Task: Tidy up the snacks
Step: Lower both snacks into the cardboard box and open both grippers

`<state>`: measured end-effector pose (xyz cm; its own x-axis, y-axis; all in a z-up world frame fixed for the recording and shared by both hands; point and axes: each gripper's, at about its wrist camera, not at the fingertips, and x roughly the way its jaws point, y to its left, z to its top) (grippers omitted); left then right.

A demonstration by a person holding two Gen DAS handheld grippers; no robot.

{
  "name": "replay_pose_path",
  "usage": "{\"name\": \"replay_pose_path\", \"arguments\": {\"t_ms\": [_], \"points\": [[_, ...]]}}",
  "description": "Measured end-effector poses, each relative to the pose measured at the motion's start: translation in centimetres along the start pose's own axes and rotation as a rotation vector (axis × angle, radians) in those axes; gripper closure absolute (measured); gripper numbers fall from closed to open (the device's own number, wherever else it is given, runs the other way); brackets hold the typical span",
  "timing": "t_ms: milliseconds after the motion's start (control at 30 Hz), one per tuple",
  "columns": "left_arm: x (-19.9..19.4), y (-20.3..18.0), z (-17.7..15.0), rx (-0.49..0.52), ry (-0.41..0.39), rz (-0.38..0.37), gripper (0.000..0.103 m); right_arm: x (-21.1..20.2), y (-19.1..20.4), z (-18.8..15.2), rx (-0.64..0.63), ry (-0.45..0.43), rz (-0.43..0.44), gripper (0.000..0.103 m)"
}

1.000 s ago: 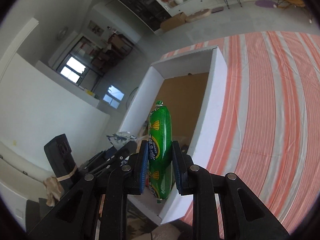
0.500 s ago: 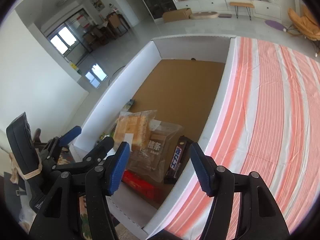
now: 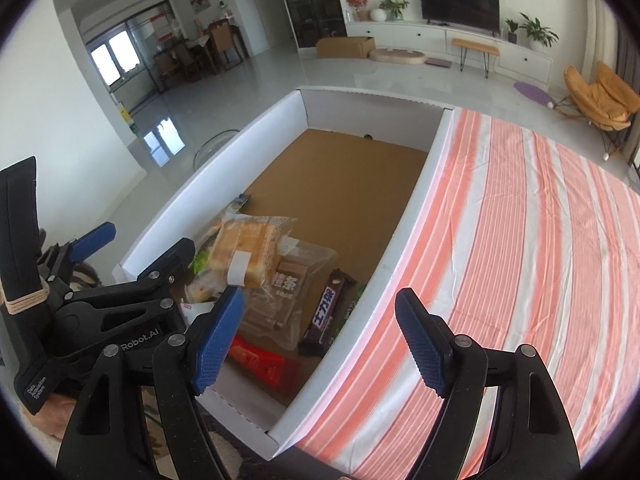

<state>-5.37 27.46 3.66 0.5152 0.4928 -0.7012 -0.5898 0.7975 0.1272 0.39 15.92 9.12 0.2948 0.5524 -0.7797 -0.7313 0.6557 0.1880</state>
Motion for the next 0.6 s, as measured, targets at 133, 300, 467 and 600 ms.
{"name": "replay_pose_path", "arguments": {"t_ms": [133, 300, 467, 600], "points": [[-0.2, 0.3, -0.2, 0.017, -0.014, 0.021, 0.000, 0.2, 0.8, 0.0, -0.028, 0.008, -0.023, 0.022], [0.2, 0.8, -0.4, 0.004, -0.001, 0.020, 0.000, 0.6, 1.4, -0.1, -0.056, 0.019, -0.050, 0.022], [0.5, 0.9, -0.4, 0.009, 0.006, 0.021, 0.000, 1.1, 1.9, -0.5, -0.078, 0.039, -0.058, 0.022], [0.6, 1.0, -0.5, 0.006, 0.001, 0.018, 0.000, 1.3, 2.2, -0.6, -0.089, 0.049, -0.058, 0.022]]}}
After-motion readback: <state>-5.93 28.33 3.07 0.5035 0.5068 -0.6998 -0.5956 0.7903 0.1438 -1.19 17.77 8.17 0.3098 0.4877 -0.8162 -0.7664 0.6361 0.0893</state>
